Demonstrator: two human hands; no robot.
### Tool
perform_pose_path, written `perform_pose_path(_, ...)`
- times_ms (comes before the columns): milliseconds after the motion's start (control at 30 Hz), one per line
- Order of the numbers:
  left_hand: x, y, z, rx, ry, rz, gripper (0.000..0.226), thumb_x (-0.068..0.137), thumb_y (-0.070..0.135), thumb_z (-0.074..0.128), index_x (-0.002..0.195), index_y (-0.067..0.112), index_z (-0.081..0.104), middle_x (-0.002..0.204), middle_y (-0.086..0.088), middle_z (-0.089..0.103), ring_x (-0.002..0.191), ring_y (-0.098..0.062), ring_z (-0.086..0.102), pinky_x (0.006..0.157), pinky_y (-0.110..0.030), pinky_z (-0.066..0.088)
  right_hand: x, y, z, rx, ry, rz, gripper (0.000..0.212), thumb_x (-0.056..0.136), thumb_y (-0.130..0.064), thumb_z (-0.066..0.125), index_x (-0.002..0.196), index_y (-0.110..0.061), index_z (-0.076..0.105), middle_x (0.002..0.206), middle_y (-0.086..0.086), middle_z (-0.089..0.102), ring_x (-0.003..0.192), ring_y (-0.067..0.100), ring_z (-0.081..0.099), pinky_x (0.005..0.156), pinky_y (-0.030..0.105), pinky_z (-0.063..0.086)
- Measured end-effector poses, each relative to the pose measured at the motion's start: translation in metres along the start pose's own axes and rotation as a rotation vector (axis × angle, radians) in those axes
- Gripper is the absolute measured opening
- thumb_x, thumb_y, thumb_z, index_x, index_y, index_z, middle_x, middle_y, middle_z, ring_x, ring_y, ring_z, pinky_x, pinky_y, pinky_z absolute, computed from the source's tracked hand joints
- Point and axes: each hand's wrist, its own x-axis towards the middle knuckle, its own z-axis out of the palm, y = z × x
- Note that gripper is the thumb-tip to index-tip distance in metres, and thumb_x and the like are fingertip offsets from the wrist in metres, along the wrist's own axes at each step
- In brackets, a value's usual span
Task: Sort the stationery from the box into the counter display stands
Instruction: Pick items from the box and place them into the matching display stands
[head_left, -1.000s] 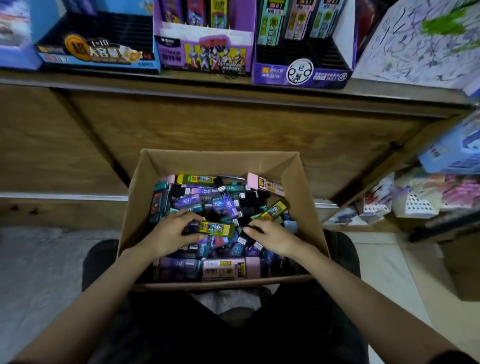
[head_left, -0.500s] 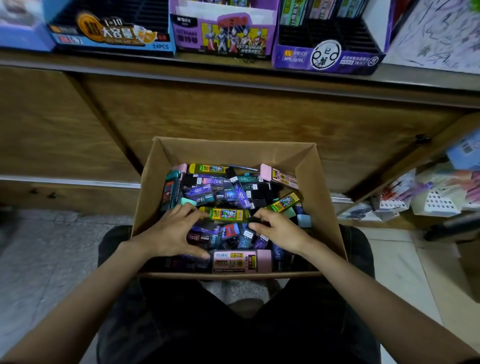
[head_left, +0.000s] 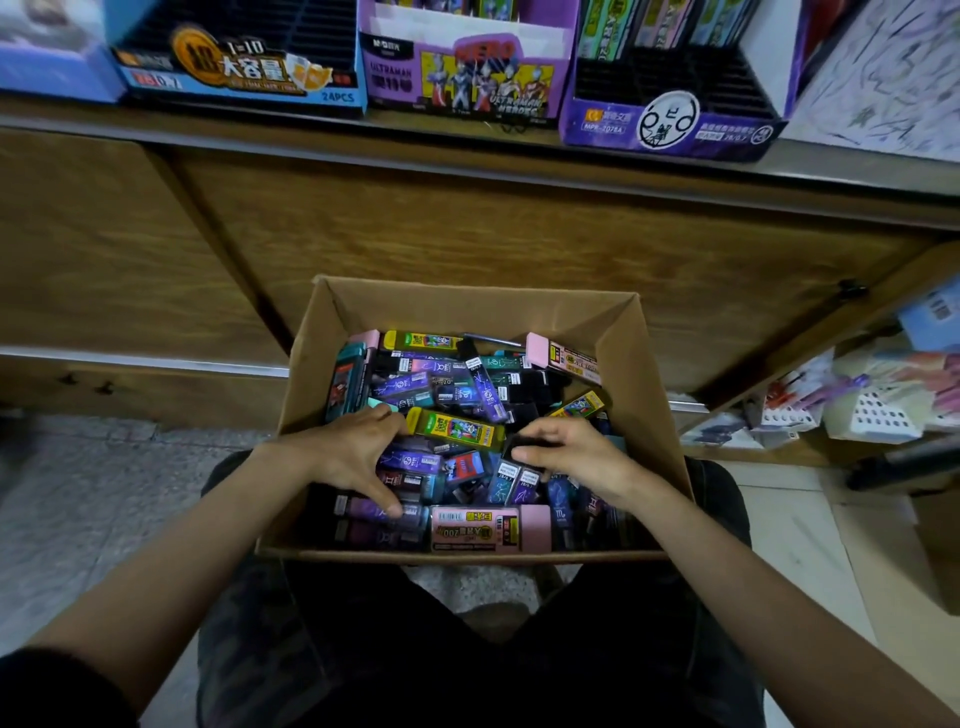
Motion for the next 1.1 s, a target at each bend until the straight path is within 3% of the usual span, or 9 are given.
perform_pose_path(200, 0.008, 0.001, -0.008, -0.060, -0.040, -0.008, 0.089, 0.058, 0.066, 0.075, 0.127, 0.020, 0.043, 0.110, 0.009, 0.041, 0.105, -0.009, 0.040, 0.089, -0.023, 0.035, -0.003, 0.000, -0.002, 0.079, -0.030, 0.071, 0.024, 0.083, 0.000, 0.067, 0.092, -0.022, 0.067, 0.086, -0.006, 0.069, 0.073, 0.005, 0.064, 0.063, 0.019, 0.051)
perform_pose_path(300, 0.007, 0.002, -0.006, -0.245, -0.054, 0.004, 0.058, 0.068, 0.049, 0.079, 0.114, 0.024, 0.055, 0.106, 0.010, 0.048, 0.096, -0.001, 0.048, 0.079, -0.012, 0.039, -0.001, 0.000, -0.001, 0.080, -0.015, 0.085, 0.023, 0.082, -0.001, 0.067, 0.094, -0.021, 0.067, 0.086, -0.006, 0.071, 0.072, 0.003, 0.064, 0.062, 0.018, 0.051)
perform_pose_path(467, 0.002, 0.009, -0.005, -0.508, -0.039, 0.033, 0.032, 0.079, 0.024, 0.075, 0.105, 0.016, 0.060, 0.099, 0.012, 0.063, 0.091, -0.001, 0.061, 0.073, -0.010, 0.045, 0.000, -0.002, -0.003, 0.091, 0.029, 0.098, 0.025, 0.081, -0.004, 0.070, 0.104, -0.013, 0.068, 0.092, -0.002, 0.071, 0.080, 0.009, 0.063, 0.065, 0.019, 0.051)
perform_pose_path(567, 0.000, 0.012, -0.007, -0.533, 0.000, 0.021, 0.033, 0.083, 0.020, 0.071, 0.111, 0.011, 0.058, 0.108, 0.002, 0.065, 0.100, -0.010, 0.061, 0.082, -0.017, 0.048, 0.001, -0.006, -0.008, 0.105, 0.110, 0.097, 0.035, 0.081, -0.004, 0.070, 0.115, -0.006, 0.062, 0.107, 0.007, 0.065, 0.095, 0.014, 0.060, 0.072, 0.018, 0.049)
perform_pose_path(700, 0.003, 0.022, -0.012, -0.544, 0.273, 0.012, 0.021, 0.088, 0.019, 0.064, 0.103, 0.006, 0.058, 0.099, -0.004, 0.064, 0.092, -0.016, 0.060, 0.075, -0.014, 0.044, 0.000, -0.020, -0.021, 0.094, 0.166, 0.024, 0.028, 0.082, -0.003, 0.068, 0.110, -0.006, 0.065, 0.103, 0.007, 0.067, 0.096, 0.014, 0.060, 0.080, 0.017, 0.047)
perform_pose_path(767, 0.006, 0.028, -0.018, -0.647, 0.414, -0.012, 0.025, 0.090, 0.018, 0.062, 0.105, -0.002, 0.060, 0.099, -0.012, 0.067, 0.089, -0.021, 0.062, 0.080, -0.026, 0.047, -0.001, -0.031, -0.028, 0.094, 0.244, -0.016, 0.031, 0.082, -0.003, 0.068, 0.113, -0.005, 0.064, 0.111, 0.010, 0.064, 0.106, 0.016, 0.056, 0.091, 0.022, 0.045)
perform_pose_path(867, 0.011, 0.043, -0.029, -0.734, 0.495, 0.000, 0.023, 0.089, 0.019, 0.063, 0.094, -0.003, 0.062, 0.082, -0.015, 0.064, 0.077, -0.022, 0.059, 0.069, -0.029, 0.045, -0.005, -0.053, -0.035, 0.146, 0.301, -0.110, 0.020, 0.082, 0.000, 0.066, 0.097, -0.013, 0.068, 0.097, 0.004, 0.068, 0.084, 0.006, 0.064, 0.075, 0.012, 0.048)
perform_pose_path(967, 0.015, 0.063, -0.034, -0.867, 0.530, 0.031, 0.015, 0.092, 0.018, 0.059, 0.081, 0.007, 0.058, 0.075, -0.005, 0.057, 0.074, -0.015, 0.055, 0.065, -0.017, 0.041, -0.007, -0.070, -0.040, 0.165, 0.268, -0.153, 0.025, 0.082, -0.001, 0.067, 0.106, -0.002, 0.067, 0.101, 0.009, 0.070, 0.091, 0.015, 0.066, 0.087, 0.025, 0.049)
perform_pose_path(1100, 0.025, 0.086, -0.035, -1.159, 0.508, 0.017, 0.023, 0.095, 0.022, 0.055, 0.103, 0.001, 0.061, 0.101, -0.009, 0.070, 0.096, -0.019, 0.066, 0.085, -0.030, 0.049, -0.005, -0.087, -0.037, 0.183, 0.213, -0.135, 0.025, 0.081, -0.006, 0.068, 0.106, -0.008, 0.064, 0.108, 0.011, 0.067, 0.103, 0.025, 0.063, 0.093, 0.038, 0.048)
